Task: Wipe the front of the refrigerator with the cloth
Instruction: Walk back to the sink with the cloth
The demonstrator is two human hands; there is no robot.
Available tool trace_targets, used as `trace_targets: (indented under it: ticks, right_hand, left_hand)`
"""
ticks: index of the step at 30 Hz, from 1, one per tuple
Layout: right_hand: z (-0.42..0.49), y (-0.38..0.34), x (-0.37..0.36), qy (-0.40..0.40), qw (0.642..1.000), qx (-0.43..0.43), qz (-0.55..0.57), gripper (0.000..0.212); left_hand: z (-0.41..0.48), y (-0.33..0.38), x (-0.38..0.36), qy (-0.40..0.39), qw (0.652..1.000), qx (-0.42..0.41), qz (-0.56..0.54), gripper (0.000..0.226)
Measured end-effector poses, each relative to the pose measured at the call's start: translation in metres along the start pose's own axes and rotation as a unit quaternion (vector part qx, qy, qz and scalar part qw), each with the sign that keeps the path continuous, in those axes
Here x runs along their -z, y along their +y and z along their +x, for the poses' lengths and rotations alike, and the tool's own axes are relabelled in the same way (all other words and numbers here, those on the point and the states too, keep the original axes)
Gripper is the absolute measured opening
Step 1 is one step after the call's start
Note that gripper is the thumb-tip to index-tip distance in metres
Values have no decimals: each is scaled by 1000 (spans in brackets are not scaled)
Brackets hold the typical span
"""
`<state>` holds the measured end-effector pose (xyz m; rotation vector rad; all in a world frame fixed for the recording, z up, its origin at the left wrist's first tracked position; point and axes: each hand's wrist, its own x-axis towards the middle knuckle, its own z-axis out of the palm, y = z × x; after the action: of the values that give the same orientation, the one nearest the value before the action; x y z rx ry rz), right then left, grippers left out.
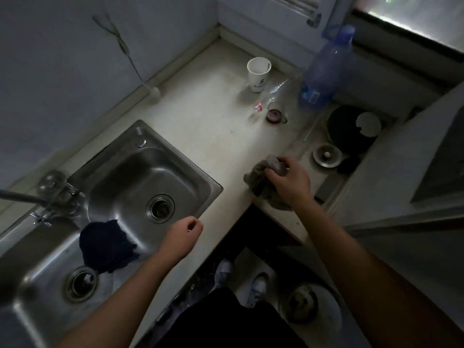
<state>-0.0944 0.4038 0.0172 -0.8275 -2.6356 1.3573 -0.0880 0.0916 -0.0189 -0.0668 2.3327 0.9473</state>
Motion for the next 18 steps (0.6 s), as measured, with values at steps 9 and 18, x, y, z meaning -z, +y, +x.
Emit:
trace_targets:
  ticks: [9, 18]
  right_hand:
    - [-5, 21, -19, 22, 995, 14, -97, 56]
    - [-22, 30, -35, 9, 994, 2, -113, 45]
  left_hand:
    - [11, -3, 6, -10, 1000, -2, -20, 22]
    - [7, -8, 7, -23, 999, -2, -39, 31]
